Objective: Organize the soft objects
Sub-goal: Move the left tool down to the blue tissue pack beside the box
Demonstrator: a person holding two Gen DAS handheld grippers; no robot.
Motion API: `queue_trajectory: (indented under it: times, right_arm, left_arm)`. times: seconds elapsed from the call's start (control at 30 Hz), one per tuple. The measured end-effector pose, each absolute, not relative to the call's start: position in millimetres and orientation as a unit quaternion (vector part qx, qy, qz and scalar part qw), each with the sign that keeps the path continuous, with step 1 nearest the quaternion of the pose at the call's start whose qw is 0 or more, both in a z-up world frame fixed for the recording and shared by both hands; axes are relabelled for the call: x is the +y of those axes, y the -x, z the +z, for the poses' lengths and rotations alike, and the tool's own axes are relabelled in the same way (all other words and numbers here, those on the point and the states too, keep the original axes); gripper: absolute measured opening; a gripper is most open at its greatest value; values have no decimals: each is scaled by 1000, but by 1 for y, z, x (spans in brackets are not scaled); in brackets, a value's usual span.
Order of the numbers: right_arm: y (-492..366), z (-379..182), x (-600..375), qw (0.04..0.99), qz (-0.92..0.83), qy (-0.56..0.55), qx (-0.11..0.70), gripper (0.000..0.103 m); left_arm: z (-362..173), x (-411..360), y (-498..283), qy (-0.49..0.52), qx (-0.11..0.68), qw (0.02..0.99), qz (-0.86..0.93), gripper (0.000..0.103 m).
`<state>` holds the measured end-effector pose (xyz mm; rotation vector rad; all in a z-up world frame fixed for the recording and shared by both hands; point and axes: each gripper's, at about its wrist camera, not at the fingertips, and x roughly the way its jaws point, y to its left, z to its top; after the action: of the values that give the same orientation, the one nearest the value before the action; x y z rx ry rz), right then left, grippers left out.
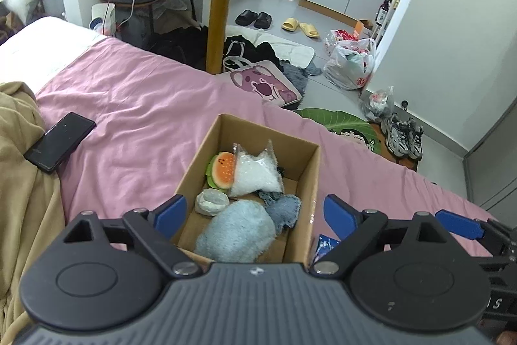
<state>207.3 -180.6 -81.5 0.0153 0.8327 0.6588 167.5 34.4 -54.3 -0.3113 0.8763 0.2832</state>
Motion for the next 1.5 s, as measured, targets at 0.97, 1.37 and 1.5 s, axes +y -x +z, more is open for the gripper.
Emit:
queue_trajectory:
  times: [0.97,1.37,1.5]
  right_arm:
    - [-221,-122,-256,844,255,-114,457,86]
    - [-231,-161,-271,805,246,-178,509,68]
    - [-234,-174,-278,794,235,-205,523,64]
  left_arm:
    - [-65,-47,-167,143,431,885,104,88]
    - [-104,-68,-190,204,463,858,92,53]
    - [-122,-71,-200,219,475,846,102,53]
